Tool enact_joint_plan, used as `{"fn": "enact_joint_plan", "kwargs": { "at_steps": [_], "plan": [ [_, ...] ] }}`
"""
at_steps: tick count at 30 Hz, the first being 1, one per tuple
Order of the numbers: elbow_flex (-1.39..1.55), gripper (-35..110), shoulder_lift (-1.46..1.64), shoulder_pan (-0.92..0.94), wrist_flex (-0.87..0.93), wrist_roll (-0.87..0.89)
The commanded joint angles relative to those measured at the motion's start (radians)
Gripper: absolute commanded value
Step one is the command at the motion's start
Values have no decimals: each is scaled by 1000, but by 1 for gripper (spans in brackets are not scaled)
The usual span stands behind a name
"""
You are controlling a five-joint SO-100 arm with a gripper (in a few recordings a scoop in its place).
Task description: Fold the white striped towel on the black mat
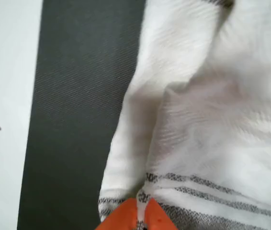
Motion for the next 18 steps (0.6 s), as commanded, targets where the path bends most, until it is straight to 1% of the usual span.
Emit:
{"fn": "enact_joint_plan", "kwargs": {
  "at_steps": [1,6,10,12,15,18],
  "plan": [
    [21,0,121,-54,35,2],
    [87,0,140,-98,11,6],
    [110,10,138,-126,6,5],
    [106,12,155,-129,11,2],
    [61,12,198,-97,25,-3],
    [-35,13,187,-14,35,-32]
  ]
}}
